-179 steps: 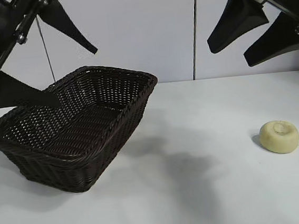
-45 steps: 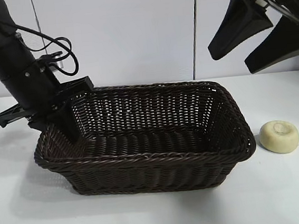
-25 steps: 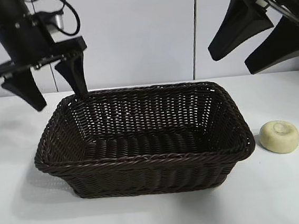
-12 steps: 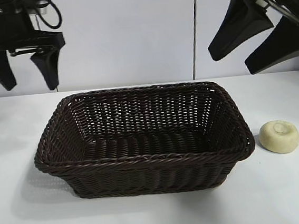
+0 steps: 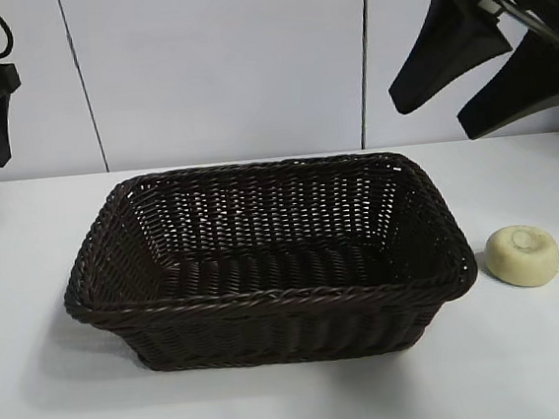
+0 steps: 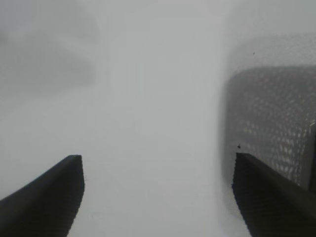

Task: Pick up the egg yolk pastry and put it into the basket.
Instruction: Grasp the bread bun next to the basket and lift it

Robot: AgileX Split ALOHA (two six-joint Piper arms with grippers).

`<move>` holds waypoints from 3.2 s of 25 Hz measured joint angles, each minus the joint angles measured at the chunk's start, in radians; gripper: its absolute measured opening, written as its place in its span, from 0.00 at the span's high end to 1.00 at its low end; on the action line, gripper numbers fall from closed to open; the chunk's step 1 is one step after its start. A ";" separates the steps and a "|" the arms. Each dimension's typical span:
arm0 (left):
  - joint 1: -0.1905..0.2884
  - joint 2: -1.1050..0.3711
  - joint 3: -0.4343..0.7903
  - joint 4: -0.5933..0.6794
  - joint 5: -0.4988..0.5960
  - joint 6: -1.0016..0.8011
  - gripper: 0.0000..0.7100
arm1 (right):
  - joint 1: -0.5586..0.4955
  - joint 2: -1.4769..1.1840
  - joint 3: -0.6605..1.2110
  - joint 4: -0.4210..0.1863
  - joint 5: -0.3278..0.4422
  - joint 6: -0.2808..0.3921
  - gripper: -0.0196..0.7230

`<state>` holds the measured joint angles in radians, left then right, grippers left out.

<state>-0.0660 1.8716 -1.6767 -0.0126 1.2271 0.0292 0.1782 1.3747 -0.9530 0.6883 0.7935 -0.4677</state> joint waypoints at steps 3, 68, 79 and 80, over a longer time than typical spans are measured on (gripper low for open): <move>0.000 -0.124 0.112 0.000 0.000 -0.001 0.16 | 0.000 0.000 0.000 0.000 0.001 0.000 0.30; 0.000 -1.817 1.187 0.019 -0.116 -0.001 0.16 | -0.181 0.124 -0.143 -0.575 0.108 0.415 0.30; 0.000 -1.884 1.187 0.019 -0.109 -0.001 0.16 | -0.181 0.367 -0.144 -0.576 -0.042 0.415 0.30; 0.000 -1.884 1.187 0.019 -0.109 -0.001 0.16 | -0.181 0.383 -0.144 -0.574 -0.057 0.415 0.30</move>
<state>-0.0660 -0.0123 -0.4894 0.0062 1.1180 0.0281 -0.0025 1.7574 -1.0965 0.1142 0.7367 -0.0532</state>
